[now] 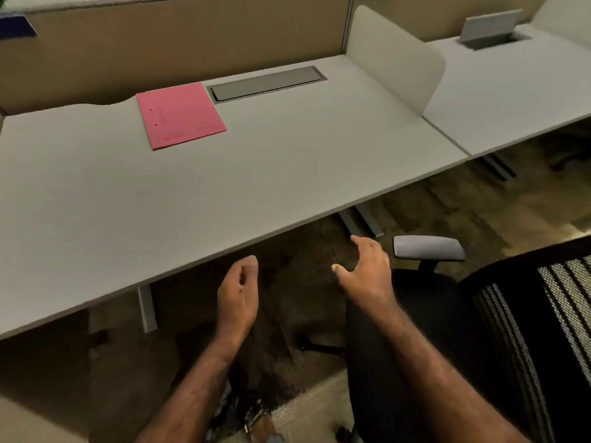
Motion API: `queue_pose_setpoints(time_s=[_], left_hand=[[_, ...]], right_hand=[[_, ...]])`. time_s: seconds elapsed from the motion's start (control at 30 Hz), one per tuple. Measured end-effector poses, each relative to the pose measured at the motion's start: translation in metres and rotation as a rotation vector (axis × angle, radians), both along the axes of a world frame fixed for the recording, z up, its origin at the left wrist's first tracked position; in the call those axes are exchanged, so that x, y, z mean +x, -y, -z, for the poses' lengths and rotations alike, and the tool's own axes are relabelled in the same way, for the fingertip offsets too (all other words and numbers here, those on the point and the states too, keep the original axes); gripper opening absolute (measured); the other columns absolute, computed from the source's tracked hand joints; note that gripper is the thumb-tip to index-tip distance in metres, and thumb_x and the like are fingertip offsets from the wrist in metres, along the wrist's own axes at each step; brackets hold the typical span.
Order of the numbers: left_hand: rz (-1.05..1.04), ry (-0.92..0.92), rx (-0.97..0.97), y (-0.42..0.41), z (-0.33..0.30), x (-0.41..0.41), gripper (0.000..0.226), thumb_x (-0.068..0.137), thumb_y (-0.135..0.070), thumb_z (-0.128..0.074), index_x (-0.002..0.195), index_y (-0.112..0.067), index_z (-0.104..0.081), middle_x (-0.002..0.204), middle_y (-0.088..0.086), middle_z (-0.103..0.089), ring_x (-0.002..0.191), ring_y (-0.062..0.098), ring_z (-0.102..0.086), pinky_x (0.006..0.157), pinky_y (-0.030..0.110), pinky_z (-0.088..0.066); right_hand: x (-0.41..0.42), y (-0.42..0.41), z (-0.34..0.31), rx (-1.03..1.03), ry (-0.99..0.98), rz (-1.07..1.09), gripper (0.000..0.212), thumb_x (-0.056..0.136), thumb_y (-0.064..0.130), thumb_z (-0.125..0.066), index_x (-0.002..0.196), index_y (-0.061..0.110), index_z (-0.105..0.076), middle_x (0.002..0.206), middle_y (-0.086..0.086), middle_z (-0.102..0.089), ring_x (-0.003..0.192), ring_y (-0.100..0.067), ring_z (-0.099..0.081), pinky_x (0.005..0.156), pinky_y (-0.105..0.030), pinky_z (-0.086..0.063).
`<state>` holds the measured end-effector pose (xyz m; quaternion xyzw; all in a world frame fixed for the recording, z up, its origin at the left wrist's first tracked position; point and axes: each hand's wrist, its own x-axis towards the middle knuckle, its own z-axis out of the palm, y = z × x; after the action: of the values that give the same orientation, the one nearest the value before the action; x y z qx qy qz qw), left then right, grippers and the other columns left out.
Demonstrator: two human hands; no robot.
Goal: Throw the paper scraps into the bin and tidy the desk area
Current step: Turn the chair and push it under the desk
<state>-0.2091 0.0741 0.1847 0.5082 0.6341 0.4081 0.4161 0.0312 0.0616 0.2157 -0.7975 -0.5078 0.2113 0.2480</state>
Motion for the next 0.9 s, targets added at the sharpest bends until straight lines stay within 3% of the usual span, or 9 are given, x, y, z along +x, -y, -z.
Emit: queue_pose_setpoints(time_s=[0.13,0.33,0.43,0.53,0.6,0.7,0.9], left_hand=[[0.06,-0.026,-0.003,0.027,0.004,0.043,0.031,0.108,-0.037,-0.052,0.126,-0.021,-0.071,0.12,-0.017,-0.067,0.104,-0.028,-0.054,0.092,-0.004,-0.04],[0.171,-0.046,0.01,0.077,0.004,0.113,0.038,0.108,-0.041,-0.051,0.132,-0.018,-0.069,0.126,-0.01,-0.07,0.117,0.003,-0.062,0.092,0.006,-0.042],[0.224,-0.015,-0.002,0.105,0.005,0.15,0.027,0.107,-0.042,-0.054,0.121,-0.026,-0.071,0.114,-0.019,-0.071,0.109,-0.004,-0.064,0.093,0.014,-0.046],[0.282,0.008,-0.02,0.13,0.009,0.187,0.022,0.104,-0.042,-0.06,0.12,-0.03,-0.071,0.11,-0.019,-0.071,0.104,-0.008,-0.064,0.087,0.007,-0.045],[0.311,0.007,-0.026,0.145,0.011,0.212,0.025,0.102,-0.04,-0.064,0.121,-0.026,-0.072,0.109,-0.016,-0.073,0.102,-0.006,-0.066,0.089,0.007,-0.047],[0.383,0.002,-0.037,0.165,0.014,0.246,0.03,0.1,-0.041,-0.068,0.124,-0.023,-0.072,0.111,-0.013,-0.074,0.106,0.001,-0.068,0.096,0.022,-0.051],[0.527,-0.043,-0.006,0.203,0.02,0.3,0.035,0.098,-0.039,-0.07,0.127,-0.019,-0.07,0.114,-0.009,-0.074,0.108,0.004,-0.069,0.098,0.024,-0.053]], right_hand=[[0.046,0.048,0.002,-0.001,0.012,0.074,0.076,0.085,0.038,-0.081,0.15,0.023,-0.047,0.152,0.0,-0.047,0.143,-0.023,-0.041,0.117,-0.048,-0.039],[0.116,0.128,0.002,0.013,0.031,0.204,0.076,0.083,0.037,-0.081,0.15,0.022,-0.048,0.153,0.0,-0.047,0.144,-0.024,-0.041,0.117,-0.048,-0.038],[0.151,0.17,-0.001,0.083,0.033,0.286,0.074,0.081,0.033,-0.082,0.147,0.021,-0.052,0.15,-0.002,-0.05,0.14,-0.027,-0.045,0.115,-0.049,-0.039],[0.188,0.208,-0.009,0.166,0.077,0.353,0.071,0.078,0.032,-0.083,0.143,0.019,-0.056,0.146,-0.004,-0.054,0.135,-0.028,-0.05,0.115,-0.049,-0.039],[0.213,0.231,-0.018,0.228,0.121,0.384,0.069,0.078,0.031,-0.083,0.141,0.017,-0.058,0.143,-0.006,-0.056,0.133,-0.029,-0.052,0.115,-0.048,-0.039],[0.246,0.263,-0.033,0.312,0.193,0.421,0.067,0.078,0.027,-0.084,0.139,0.014,-0.059,0.14,-0.007,-0.058,0.133,-0.027,-0.053,0.116,-0.045,-0.037],[0.306,0.318,-0.056,0.349,0.322,0.5,0.067,0.08,0.028,-0.082,0.14,0.014,-0.056,0.141,-0.008,-0.057,0.135,-0.026,-0.05,0.119,-0.043,-0.034]])
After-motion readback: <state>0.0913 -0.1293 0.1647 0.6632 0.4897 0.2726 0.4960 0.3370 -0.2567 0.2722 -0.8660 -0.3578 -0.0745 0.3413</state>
